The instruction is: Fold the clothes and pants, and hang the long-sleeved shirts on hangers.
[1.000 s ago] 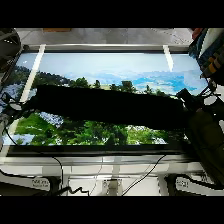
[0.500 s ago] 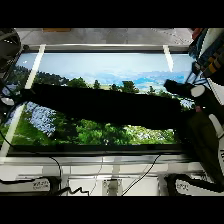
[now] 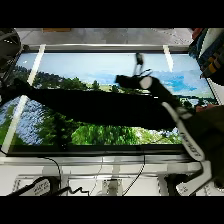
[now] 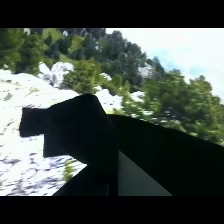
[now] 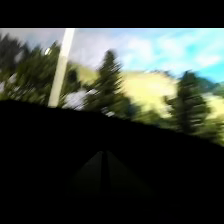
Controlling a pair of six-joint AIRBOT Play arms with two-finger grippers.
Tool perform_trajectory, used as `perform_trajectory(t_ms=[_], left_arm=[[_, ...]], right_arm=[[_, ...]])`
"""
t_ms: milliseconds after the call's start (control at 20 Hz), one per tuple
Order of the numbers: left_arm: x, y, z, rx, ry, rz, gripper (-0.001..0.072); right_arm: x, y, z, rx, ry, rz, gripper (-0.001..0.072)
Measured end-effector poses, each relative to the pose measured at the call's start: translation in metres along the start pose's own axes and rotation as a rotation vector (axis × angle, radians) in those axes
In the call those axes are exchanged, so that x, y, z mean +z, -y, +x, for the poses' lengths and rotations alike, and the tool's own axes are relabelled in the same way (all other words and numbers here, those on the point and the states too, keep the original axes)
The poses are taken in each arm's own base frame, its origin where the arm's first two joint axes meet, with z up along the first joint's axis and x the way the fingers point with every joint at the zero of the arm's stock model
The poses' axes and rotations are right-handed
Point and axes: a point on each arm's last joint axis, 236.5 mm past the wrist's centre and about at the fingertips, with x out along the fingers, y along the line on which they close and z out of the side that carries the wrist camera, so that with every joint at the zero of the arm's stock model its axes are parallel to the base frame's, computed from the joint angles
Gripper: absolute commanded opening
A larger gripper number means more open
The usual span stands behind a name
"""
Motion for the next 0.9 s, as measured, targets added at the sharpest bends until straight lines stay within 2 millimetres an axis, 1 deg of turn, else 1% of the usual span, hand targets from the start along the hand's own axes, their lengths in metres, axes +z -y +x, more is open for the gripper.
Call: perform_trajectory(t_ms=[50, 150, 250, 350, 450, 550, 650, 750, 900], left_arm=[[0.002, 0.006, -0.004, -0.011, 0.001, 0.011, 0.0009], [0.001, 0.019, -0.010, -0.040, -0.013, 0.028, 0.0010], [-0.008, 0.035, -0.014, -0.079, -0.051, 0.046, 0.0009], [-0.016, 0.050, -0.016, -0.116, -0.088, 0.062, 0.0010], [-0.020, 0.064, -0.020, -0.149, -0.103, 0.071, 0.0009], [-0.015, 0.081, -0.027, -0.195, -0.093, 0.048, 0.0009], [-0.002, 0.099, -0.043, -0.247, -0.053, 0.012, 0.0010], [0.016, 0.116, -0.066, -0.294, 0.004, -0.010, 0.0010], [0.037, 0.138, -0.101, -0.348, 0.082, -0.007, 0.0010]], right_arm=[[-0.014, -0.017, 0.017, 0.030, -0.032, -0.004, 0.0009], [-0.048, -0.055, 0.051, 0.096, -0.101, -0.005, 0.0008], [-0.081, -0.090, 0.082, 0.158, -0.157, -0.001, 0.0008], [-0.113, -0.121, 0.105, 0.218, -0.205, 0.016, 0.0008], [-0.146, -0.148, 0.121, 0.267, -0.254, 0.041, 0.0008], [-0.175, -0.164, 0.133, 0.291, -0.291, 0.057, 0.0008], [-0.193, -0.174, 0.140, 0.305, -0.308, 0.067, 0.0008], [-0.201, -0.179, 0.145, 0.311, -0.305, 0.075, 0.0007], [-0.195, -0.182, 0.150, 0.314, -0.260, 0.107, 0.0008]])
